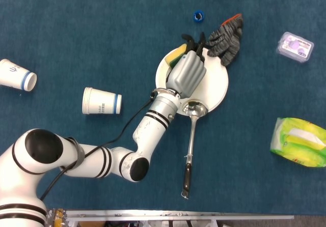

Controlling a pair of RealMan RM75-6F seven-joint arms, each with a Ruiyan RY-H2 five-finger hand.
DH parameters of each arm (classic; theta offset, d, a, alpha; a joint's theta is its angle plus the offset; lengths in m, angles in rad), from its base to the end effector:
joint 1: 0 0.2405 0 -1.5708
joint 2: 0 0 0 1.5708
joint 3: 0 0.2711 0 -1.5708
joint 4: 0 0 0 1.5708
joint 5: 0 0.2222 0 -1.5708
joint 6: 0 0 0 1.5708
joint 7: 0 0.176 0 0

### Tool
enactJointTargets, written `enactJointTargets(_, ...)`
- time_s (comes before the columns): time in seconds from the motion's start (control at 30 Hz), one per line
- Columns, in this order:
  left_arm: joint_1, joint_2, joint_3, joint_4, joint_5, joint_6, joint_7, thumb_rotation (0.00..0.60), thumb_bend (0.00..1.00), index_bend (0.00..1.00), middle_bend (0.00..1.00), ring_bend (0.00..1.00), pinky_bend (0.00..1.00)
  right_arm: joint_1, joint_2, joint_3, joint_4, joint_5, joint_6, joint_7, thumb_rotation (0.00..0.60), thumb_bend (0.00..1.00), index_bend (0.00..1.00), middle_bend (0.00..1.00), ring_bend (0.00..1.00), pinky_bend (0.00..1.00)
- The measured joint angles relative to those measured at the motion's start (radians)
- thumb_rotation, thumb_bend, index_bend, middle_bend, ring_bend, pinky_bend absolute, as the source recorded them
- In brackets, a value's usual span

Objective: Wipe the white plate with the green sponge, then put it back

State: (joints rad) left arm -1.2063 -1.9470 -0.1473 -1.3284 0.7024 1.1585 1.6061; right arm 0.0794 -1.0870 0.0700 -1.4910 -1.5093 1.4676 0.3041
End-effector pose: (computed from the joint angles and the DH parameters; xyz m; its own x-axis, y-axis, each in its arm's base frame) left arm 0.0094 0.3693 -0.1488 0.9412 -0.2975 0.1603 0.0148 -0.4376 -0.8991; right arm -0.3552 -0.2199 0.1805 0.2509 0.0083 0.9680 -0.9680 -0.0031 0.2509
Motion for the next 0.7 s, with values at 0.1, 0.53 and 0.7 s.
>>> enactJointTargets(0.1, 0.001, 0.005, 0.001, -0.014, -0.012, 0.008, 0.006, 0.6, 0.25, 0.44, 0.24, 0.05, 0.24, 0.0, -0.001, -0.002, 0.001, -0.001, 0.0, 0.001, 0.6, 0.32, 0.17, 0.24, 0.12, 0.26)
enactJointTargets(0.53, -0.004, -0.047, 0.009, 0.024, -0.079, -0.013, 0.016, 0.6, 0.25, 0.44, 0.24, 0.05, 0.24, -0.002, -0.001, 0.0, 0.003, 0.008, -0.003, -0.001, 0.6, 0.32, 0.17, 0.24, 0.12, 0.26)
enactJointTargets(0.7, -0.013, -0.059, 0.0, 0.021, -0.094, -0.016, 0.018, 0.6, 0.25, 0.44, 0.24, 0.05, 0.24, -0.001, -0.003, 0.0, 0.007, 0.009, -0.006, 0.002, 0.6, 0.32, 0.17, 0.24, 0.12, 0.26)
